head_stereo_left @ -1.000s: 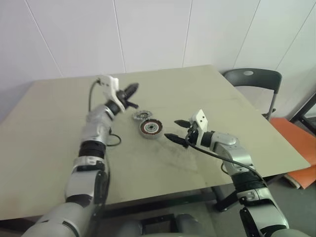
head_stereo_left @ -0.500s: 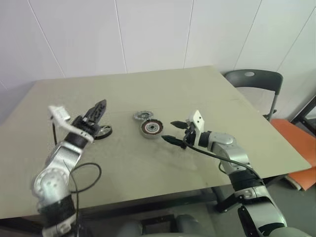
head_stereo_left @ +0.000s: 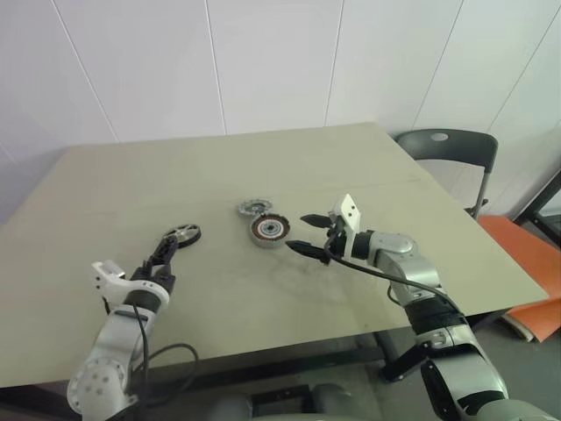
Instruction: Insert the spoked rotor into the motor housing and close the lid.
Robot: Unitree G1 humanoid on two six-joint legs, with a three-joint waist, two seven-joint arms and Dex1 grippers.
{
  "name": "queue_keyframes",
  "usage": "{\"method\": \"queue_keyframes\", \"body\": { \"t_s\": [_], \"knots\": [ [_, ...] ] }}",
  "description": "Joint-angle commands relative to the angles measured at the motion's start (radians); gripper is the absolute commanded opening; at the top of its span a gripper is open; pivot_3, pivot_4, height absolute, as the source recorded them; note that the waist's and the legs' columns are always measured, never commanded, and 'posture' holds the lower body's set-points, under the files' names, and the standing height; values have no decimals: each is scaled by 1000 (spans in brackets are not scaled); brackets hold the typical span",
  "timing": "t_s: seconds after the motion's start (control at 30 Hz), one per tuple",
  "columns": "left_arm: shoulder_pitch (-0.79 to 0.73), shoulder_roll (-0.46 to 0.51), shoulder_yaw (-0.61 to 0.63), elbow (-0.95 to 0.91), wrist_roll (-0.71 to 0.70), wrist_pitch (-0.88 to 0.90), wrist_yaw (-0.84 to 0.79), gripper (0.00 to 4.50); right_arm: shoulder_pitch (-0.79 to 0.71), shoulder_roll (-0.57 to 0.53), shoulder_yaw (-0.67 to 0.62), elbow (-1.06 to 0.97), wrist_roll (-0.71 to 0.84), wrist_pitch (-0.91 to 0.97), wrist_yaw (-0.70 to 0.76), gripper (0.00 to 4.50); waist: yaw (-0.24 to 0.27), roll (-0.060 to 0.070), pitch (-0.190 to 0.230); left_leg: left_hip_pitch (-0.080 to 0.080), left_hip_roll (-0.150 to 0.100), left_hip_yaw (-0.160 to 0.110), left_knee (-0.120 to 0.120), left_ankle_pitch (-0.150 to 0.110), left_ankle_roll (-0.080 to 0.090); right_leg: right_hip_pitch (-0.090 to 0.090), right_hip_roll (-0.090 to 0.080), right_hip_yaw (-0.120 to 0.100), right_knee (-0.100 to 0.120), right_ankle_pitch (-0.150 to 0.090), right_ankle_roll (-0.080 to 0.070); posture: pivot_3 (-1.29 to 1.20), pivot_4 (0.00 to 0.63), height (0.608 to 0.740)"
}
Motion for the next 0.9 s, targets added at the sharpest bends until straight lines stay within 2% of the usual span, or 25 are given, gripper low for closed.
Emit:
{"method": "queue_keyframes", "body": {
  "t_s": [0.03, 0.33, 0.53, 0.83, 0.9],
  "knots": [
    [-42, 47, -1, 86, -23, -14, -12, 4478, -38, 5, -3, -6, 1, -18, 4, 4500, 1, 0, 0, -1, 0, 0, -1, 0, 0, -1, 0, 0, 0, 0, 0, 0, 0, 740],
    [-165, 163, 0, 329, 52, -46, -149, 4478, -34, 6, -6, -13, -3, -17, -1, 4500, 2, 0, 0, -2, 0, 0, -1, 0, 0, -3, 0, 0, 0, 0, 0, 0, 0, 740],
    [-279, 200, -2, 471, 124, -64, -210, 4478, -39, 10, -4, -11, -5, -18, -3, 4500, 1, 0, 0, -5, 0, -1, -2, 0, 0, -5, 0, 0, -2, 0, 0, 0, 0, 740],
    [-276, 185, 17, 483, 156, -43, -210, 4478, -37, 4, -12, -13, -5, -17, -7, 4500, 1, 0, 0, -5, 0, -1, -3, 0, 0, -6, -1, 0, -3, 2, -2, 0, 0, 740],
    [-274, 181, 20, 475, 155, -41, -208, 4074, -39, 5, -11, -9, -5, -19, -8, 4500, 1, 0, 0, -5, 0, -1, -3, 0, 0, -6, -1, 0, -3, 1, 0, 0, 0, 740]
  ]
}}
